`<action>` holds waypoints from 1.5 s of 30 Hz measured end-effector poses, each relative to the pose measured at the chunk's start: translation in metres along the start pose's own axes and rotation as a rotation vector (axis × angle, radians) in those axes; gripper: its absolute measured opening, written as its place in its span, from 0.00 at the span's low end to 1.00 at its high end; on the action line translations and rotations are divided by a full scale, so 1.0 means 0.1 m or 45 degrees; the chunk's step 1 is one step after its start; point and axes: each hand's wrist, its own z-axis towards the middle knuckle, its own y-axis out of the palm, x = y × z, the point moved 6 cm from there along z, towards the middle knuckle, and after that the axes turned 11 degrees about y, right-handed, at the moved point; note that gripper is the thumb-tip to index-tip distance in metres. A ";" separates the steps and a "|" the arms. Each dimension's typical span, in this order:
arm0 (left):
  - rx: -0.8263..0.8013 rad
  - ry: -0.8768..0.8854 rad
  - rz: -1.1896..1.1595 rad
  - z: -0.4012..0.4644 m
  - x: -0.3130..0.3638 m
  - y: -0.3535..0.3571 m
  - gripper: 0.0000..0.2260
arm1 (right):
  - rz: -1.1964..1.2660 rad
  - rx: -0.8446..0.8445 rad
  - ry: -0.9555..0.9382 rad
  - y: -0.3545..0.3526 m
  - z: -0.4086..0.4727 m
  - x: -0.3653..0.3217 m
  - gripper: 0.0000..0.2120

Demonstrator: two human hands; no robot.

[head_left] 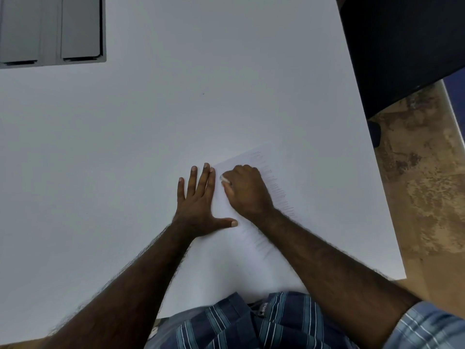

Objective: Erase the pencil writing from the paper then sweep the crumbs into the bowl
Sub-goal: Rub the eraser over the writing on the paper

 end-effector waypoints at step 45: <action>0.067 0.187 0.083 0.19 -0.16 -0.24 0.46 | 0.216 0.121 0.353 -0.25 0.05 0.48 0.05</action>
